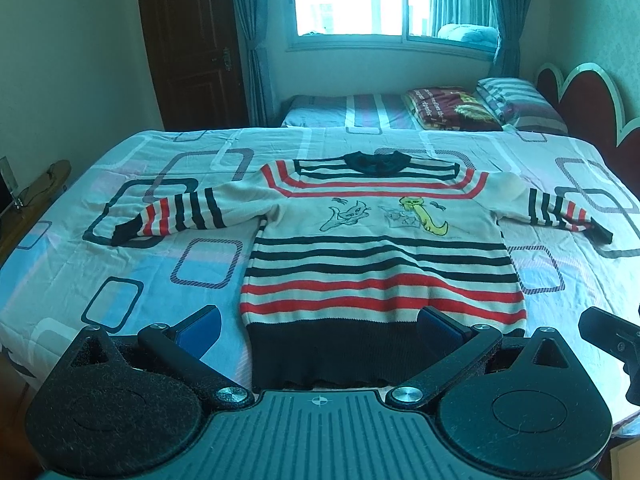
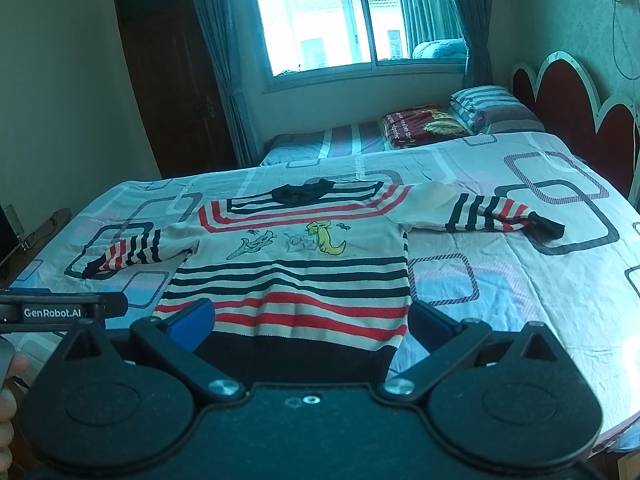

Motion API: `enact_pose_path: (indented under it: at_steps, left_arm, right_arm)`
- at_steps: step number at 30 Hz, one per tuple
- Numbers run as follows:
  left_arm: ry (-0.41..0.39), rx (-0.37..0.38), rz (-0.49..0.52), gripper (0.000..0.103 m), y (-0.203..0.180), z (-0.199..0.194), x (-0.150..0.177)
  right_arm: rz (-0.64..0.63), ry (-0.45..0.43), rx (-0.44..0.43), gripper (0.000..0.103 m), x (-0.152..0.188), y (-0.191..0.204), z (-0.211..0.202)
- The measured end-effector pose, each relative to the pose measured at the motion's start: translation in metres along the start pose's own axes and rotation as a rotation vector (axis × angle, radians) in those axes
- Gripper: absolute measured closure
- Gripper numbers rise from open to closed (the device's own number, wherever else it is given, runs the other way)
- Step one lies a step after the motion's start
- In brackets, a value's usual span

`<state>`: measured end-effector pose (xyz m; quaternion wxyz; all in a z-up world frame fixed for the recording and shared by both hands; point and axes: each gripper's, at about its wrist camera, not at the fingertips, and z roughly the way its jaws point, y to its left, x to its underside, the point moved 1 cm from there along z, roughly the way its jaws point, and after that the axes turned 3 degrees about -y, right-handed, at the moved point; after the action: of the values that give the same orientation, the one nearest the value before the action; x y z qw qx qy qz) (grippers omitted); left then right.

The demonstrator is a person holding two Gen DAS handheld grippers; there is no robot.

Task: Fold small clothes

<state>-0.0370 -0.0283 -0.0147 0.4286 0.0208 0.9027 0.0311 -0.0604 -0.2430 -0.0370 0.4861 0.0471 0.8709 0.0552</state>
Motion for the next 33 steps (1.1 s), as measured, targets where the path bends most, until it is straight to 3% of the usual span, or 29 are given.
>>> enact_pose_path:
  at_steps: [23,33]
  left_arm:
    - [0.002,0.008,0.014,0.0,-0.009,0.001,0.0]
    - [0.017,0.028,0.033,0.0,-0.006,0.026,-0.012]
  right_arm:
    - [0.005,0.0,0.01,0.001,0.003,-0.002,-0.001]
    - [0.033,-0.005,0.06,0.001,-0.003,0.0,0.017]
